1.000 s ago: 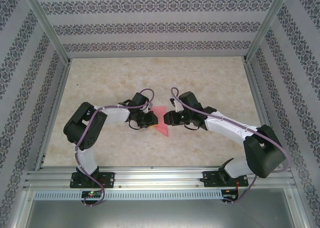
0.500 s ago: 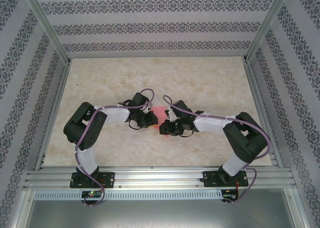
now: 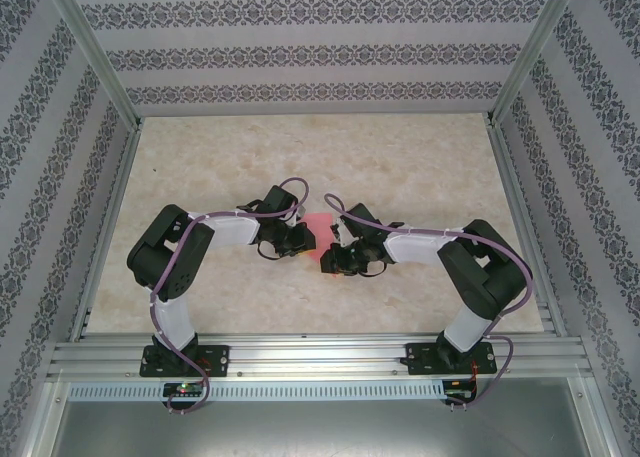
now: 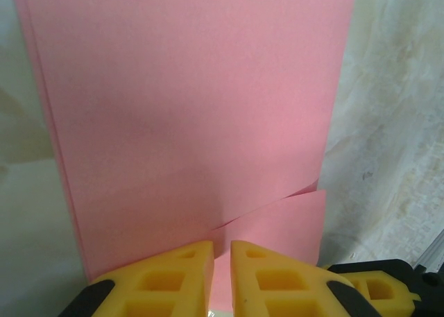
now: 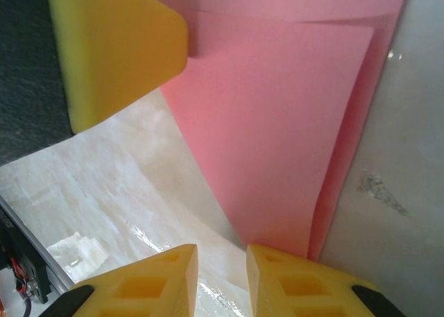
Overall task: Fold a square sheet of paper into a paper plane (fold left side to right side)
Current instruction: Third fold the triangle at the center of the table.
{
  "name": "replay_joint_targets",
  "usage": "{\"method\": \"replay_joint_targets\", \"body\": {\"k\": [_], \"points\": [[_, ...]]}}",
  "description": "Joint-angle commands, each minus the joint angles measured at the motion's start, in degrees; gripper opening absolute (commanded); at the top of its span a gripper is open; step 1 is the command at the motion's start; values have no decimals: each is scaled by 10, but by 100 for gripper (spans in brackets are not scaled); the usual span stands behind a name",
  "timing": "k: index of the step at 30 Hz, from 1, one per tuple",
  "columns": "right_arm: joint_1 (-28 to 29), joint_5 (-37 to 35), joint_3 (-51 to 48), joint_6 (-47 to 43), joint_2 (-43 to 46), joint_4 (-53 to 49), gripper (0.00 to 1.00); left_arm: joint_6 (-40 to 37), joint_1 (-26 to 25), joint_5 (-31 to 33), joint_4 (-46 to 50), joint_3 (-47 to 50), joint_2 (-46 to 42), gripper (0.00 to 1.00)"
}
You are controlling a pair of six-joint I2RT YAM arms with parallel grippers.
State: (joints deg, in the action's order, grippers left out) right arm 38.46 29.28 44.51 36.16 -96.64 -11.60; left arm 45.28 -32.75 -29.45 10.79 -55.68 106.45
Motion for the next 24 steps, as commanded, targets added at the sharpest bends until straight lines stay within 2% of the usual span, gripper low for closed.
{"method": "replay_joint_targets", "body": {"k": [1,17,24], "points": [[-6,-4,2,1,-10,-31,26,-17,-8,43,45,6,33,18],[-10,7,-74,15,42,-78,19,-20,-8,49,50,6,34,17],[-25,16,-38,0,100,-99,18,-20,-8,47,49,5,32,17]]}}
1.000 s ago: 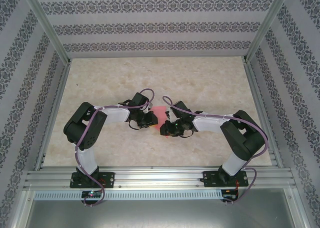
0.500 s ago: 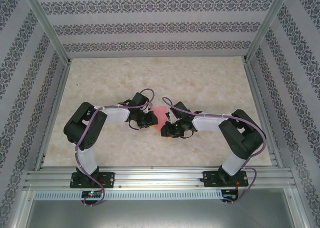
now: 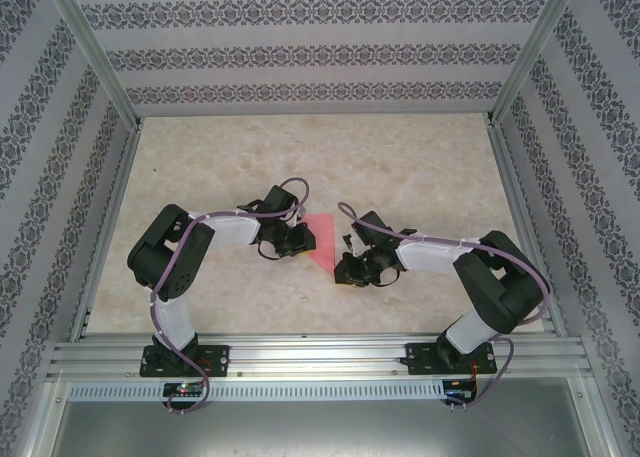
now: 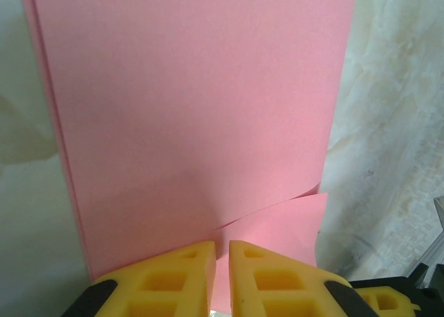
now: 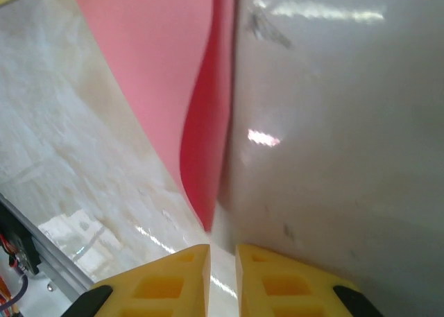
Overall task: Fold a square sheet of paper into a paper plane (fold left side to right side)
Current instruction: Third fold the triangle at the center of the table.
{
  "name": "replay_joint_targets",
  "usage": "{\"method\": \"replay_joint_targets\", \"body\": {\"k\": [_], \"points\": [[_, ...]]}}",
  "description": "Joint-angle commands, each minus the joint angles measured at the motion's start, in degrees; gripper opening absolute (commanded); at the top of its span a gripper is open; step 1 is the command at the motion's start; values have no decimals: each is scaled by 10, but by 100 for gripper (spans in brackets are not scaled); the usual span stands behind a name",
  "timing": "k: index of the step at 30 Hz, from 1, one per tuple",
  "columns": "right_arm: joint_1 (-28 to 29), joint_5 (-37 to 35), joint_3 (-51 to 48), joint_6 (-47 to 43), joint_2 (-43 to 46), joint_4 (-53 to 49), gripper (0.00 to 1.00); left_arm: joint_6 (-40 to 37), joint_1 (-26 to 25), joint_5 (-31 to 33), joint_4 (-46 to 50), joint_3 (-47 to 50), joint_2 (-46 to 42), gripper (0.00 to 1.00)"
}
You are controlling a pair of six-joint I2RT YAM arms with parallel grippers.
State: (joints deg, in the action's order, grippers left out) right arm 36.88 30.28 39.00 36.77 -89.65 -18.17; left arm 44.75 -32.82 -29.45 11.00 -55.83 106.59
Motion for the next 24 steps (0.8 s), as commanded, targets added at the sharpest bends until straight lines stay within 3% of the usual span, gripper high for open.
{"method": "replay_joint_targets", "body": {"k": [1,10,24], "points": [[-12,9,27,-7,37,-33,18,-14,-8,46,46,6,31,17],[-12,5,89,3,-32,17,18,-13,-11,46,45,6,26,17],[-2,-28,55,-6,-89,-12,17,-16,-12,47,53,-4,14,17]]}}
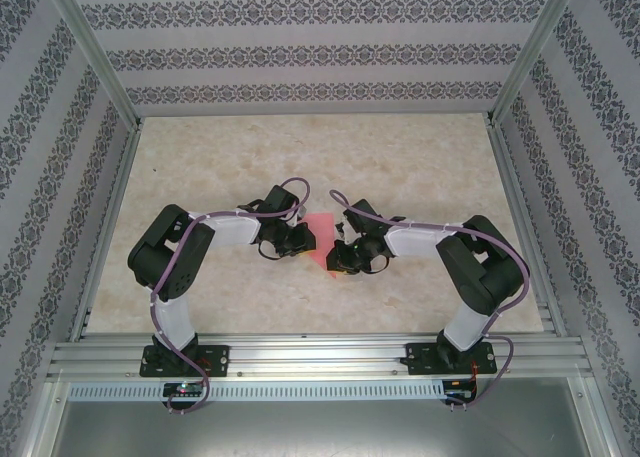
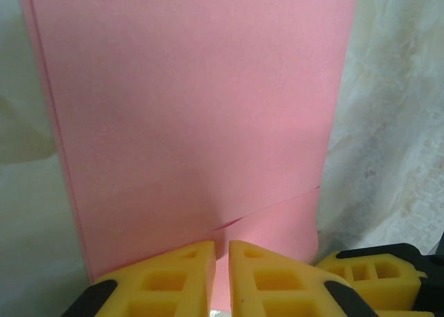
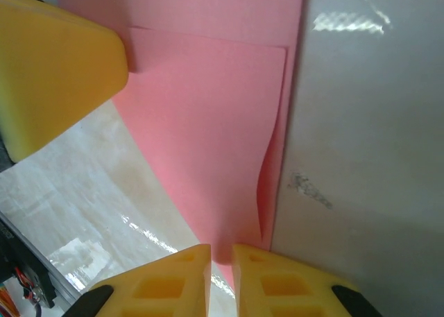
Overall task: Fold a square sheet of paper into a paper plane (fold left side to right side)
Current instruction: Third fold the triangle at the center of the table.
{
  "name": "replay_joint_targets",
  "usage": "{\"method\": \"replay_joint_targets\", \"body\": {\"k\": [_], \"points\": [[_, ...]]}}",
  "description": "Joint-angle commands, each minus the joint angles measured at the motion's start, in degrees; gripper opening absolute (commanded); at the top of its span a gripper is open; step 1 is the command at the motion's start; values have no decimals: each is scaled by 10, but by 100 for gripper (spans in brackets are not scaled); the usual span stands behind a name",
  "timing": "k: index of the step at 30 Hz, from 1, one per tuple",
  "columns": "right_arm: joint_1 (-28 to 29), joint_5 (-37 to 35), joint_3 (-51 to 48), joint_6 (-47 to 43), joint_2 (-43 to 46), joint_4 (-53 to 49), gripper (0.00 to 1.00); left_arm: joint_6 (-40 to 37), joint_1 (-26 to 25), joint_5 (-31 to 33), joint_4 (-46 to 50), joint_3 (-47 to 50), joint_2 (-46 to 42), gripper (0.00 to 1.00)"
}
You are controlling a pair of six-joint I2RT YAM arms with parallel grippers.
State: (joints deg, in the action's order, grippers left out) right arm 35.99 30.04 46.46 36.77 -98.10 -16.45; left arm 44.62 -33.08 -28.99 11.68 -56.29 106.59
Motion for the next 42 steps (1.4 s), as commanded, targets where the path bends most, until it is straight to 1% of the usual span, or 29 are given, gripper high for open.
{"method": "replay_joint_targets", "body": {"k": [1,3,5,7,13,16,21,29,42], "points": [[7,-31,-22,-8,-6,-36,17,-15,-9,41,49,-1,9,17],[9,-43,-28,-13,-9,-48,16,-16,-9,41,50,-4,-6,18],[9,-48,-32,-16,-15,-51,9,-13,-8,38,49,-8,-23,19],[9,-48,-33,-15,-21,-50,7,-9,-8,32,47,-10,-37,19],[11,-64,-22,-21,-30,-65,7,4,-21,21,43,1,-68,17],[11,-63,-17,-22,-36,-66,6,20,-41,12,24,10,-70,17],[13,-66,-15,-21,-38,-66,6,54,-63,20,-11,29,-61,16],[14,-66,-15,-22,-38,-67,6,81,-74,11,-53,29,-36,15],[15,-71,-14,-23,-41,-71,6,93,-79,29,-59,40,-14,15]]}}
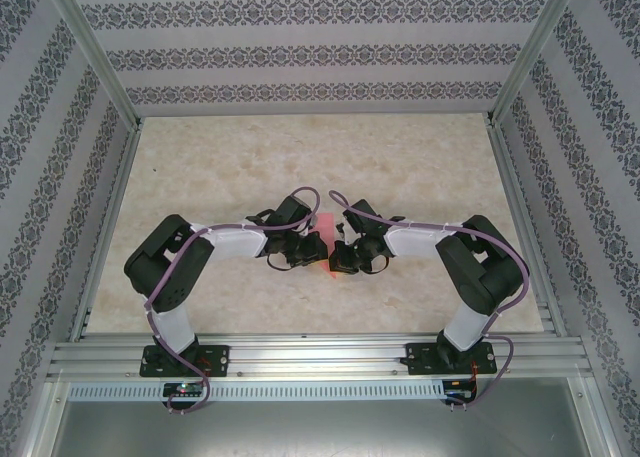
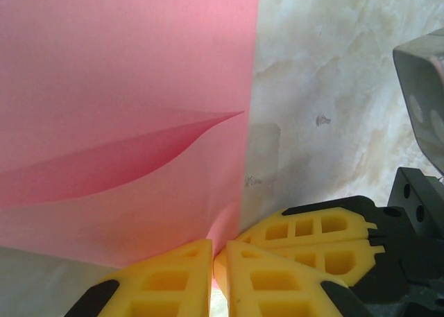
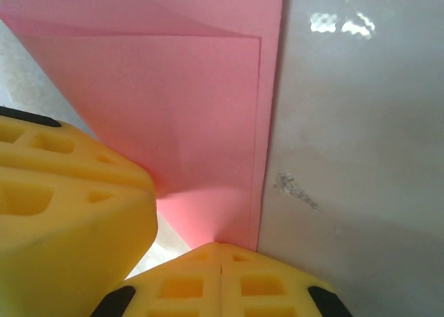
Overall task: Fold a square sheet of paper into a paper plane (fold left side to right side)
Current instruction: Third fold the triangle at the center of the table.
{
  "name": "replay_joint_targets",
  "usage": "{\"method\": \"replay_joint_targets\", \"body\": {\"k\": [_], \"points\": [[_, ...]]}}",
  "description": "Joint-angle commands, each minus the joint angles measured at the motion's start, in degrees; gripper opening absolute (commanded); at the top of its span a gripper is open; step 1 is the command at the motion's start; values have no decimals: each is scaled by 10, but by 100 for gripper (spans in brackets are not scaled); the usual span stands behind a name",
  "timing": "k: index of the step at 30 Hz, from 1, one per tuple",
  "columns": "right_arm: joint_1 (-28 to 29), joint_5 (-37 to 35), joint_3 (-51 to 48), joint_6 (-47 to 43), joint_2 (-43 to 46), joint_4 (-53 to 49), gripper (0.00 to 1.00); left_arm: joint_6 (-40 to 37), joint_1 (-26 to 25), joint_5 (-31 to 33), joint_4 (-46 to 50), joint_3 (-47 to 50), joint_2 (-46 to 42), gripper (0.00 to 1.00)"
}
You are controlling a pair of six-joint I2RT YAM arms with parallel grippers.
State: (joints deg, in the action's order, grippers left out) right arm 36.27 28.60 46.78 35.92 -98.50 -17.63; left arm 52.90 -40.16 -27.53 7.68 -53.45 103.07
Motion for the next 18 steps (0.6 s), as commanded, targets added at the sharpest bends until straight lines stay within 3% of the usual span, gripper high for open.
{"method": "replay_joint_targets", "body": {"k": [1,18], "points": [[13,-57,-16,-16,-38,-60,6,10,-9,17,-19,13,24,15],[21,-74,-14,-18,-40,-78,6,-26,7,99,47,12,29,15]]}}
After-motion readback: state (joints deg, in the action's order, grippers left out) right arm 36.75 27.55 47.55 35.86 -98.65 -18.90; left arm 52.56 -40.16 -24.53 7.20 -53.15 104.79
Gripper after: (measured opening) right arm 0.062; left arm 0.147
